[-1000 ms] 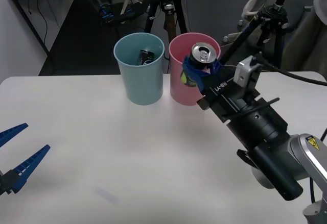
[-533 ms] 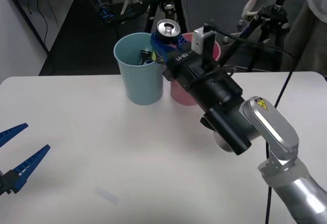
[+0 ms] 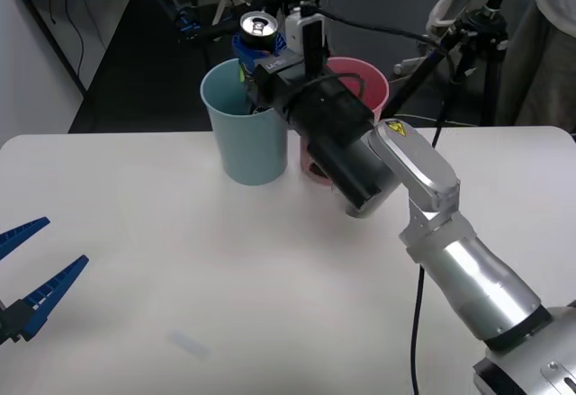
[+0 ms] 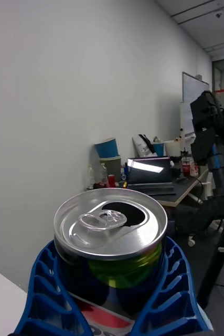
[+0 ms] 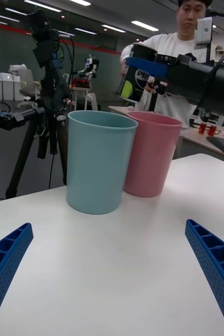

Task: Grasp the object on the table and drop it into the matching bin: aluminum can to the light blue bin, PET bottle to the pink bin.

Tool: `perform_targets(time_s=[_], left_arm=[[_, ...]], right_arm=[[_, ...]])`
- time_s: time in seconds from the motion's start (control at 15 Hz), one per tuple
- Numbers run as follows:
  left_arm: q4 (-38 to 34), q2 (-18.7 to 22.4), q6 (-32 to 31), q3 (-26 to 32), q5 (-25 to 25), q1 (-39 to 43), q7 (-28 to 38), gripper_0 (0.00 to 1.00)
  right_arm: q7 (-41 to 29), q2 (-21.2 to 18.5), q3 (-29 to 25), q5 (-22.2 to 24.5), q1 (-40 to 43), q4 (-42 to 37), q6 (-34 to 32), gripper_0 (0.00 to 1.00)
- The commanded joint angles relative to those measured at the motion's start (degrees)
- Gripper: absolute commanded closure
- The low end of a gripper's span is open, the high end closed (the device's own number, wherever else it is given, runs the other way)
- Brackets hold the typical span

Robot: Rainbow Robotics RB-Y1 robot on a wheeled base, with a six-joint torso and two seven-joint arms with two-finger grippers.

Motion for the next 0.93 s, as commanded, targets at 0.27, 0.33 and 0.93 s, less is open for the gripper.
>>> perform_targets(time_s=[0.27,0.33,0.93], left_arm=[[0.00,0.00,0.00,0.00,0.00,0.00,0.00,0.00],[0.00,0.00,0.00,0.00,0.00,0.00,0.00,0.00],[0.00,0.00,0.00,0.00,0.00,0.00,0.00,0.00]], right_arm=[[-0.25,2.27,0.00,-0.24,-8.02,10.77,1.94,1.00],[-0.33,2.54,0.00,-0.24,-9.08,12.26,2.12,1.00],[-1.39,3.15,0.00,-0.33,-10.40,14.11,1.86,0.00]])
